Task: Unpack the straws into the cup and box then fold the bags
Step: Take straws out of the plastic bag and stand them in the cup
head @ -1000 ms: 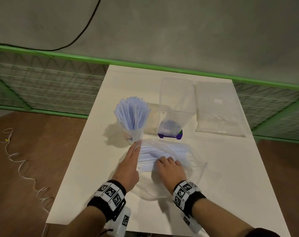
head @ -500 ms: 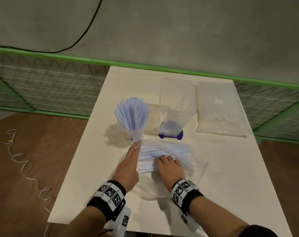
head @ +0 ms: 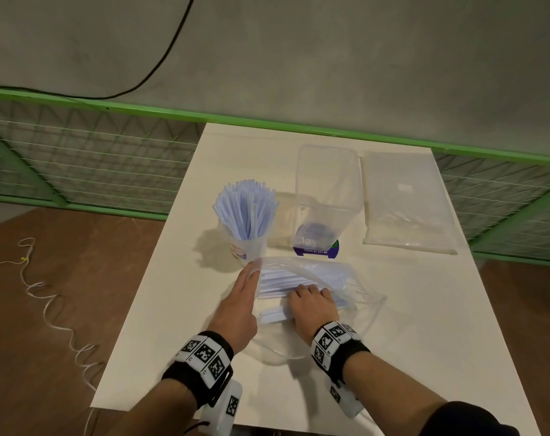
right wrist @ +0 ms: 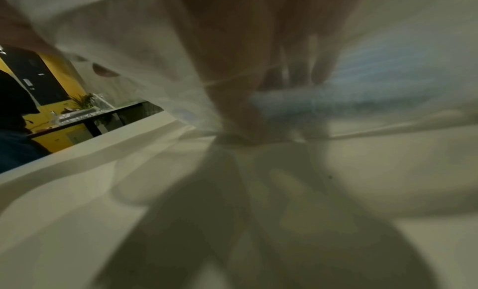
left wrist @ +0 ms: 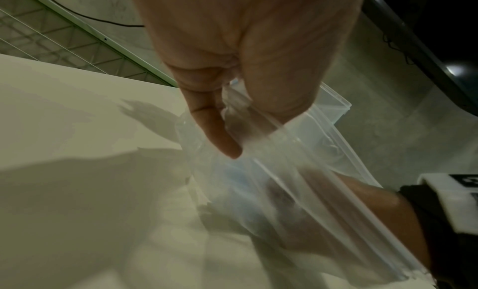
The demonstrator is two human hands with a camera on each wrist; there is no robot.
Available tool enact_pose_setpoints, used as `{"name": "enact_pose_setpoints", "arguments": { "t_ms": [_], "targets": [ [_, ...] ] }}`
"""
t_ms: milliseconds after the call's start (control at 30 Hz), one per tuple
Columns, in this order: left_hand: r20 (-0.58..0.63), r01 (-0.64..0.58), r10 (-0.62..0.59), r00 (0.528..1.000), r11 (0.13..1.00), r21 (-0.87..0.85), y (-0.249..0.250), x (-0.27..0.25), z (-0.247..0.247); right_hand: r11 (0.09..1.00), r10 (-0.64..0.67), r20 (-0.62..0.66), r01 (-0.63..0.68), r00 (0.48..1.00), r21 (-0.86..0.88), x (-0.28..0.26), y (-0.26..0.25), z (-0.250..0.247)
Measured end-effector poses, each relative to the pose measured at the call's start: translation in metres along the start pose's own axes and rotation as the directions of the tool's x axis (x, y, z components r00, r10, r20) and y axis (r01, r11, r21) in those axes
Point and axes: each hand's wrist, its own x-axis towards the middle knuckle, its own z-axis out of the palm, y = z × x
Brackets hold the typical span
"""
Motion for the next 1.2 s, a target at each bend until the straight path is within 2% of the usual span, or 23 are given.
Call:
{"name": "enact_pose_setpoints", "arguments": {
  "t_ms": [133, 233, 367, 433, 500, 533, 600, 667, 833, 900, 967, 1067, 1200],
  "targets": [
    [0.007, -0.011, 0.011, 1.0, 1.0, -0.002, 0.0, 0.0, 0.001, 0.999, -0.013, 0.042, 0.014, 0.999, -0.029, 0.001, 0.001, -0.004],
    [0.005, -0.015, 0.015, 1.0, 1.0, 0.007, -0.002, 0.0, 0.002, 0.999, -0.051, 0.044, 0.05, 0.998, 0.019, -0.001, 0.004, -0.006],
    [-0.007, -0.021, 0.021, 1.0, 1.0, 0.006, -0.005, 0.002, 0.001, 0.951, -0.033, -0.013, 0.035, 0.999, 0.307, -0.008, 0.016, -0.015],
    [-0.011, -0.021, 0.021, 1.0, 1.0, -0.002, -0.006, 0.002, -0.001, 0.898, 0.011, -0.114, 0.04, 0.993, 0.437, -0.014, 0.02, -0.026],
    [-0.011, -0.016, 0.016, 1.0, 1.0, -0.01, -0.007, 0.002, -0.002, 0.799, 0.106, -0.247, 0.065, 0.963, 0.597, -0.024, 0.022, -0.035],
    [-0.01, -0.014, 0.014, 1.0, 1.0, -0.012, -0.006, 0.002, -0.002, 0.713, 0.177, -0.28, 0.073, 0.944, 0.697, -0.029, 0.023, -0.04],
    [-0.012, -0.018, 0.018, 1.0, 1.0, -0.011, -0.006, 0.002, -0.004, 0.497, 0.317, -0.224, 0.039, 0.922, 0.867, -0.038, 0.023, -0.049],
    [-0.016, -0.034, 0.034, 0.999, 0.999, 0.002, -0.005, 0.002, -0.003, 0.323, 0.355, -0.138, 0.017, 0.925, 0.946, -0.045, 0.023, -0.055],
    [-0.006, -0.017, 0.017, 1.0, 1.0, -0.011, -0.003, 0.002, -0.004, 0.2, 0.379, -0.117, 0.043, 0.918, 0.979, -0.05, 0.017, -0.058],
    [0.001, -0.003, 0.003, 1.0, 1.0, -0.024, -0.003, 0.001, -0.004, 0.188, 0.4, -0.107, 0.033, 0.91, 0.982, -0.05, 0.016, -0.053],
    [0.009, 0.01, -0.009, 1.0, 1.0, -0.025, -0.005, 0.001, -0.003, 0.22, 0.424, -0.118, 0.024, 0.898, 0.975, -0.049, 0.017, -0.046],
    [0.005, 0.002, -0.002, 1.0, 1.0, -0.016, -0.006, 0.002, -0.002, 0.31, 0.428, -0.123, -0.017, 0.895, 0.951, -0.048, 0.019, -0.038],
    [0.01, -0.005, 0.005, 1.0, 1.0, -0.015, -0.004, 0.001, -0.002, 0.435, 0.36, -0.099, -0.074, 0.928, 0.897, -0.048, 0.024, -0.033]
  ]
}}
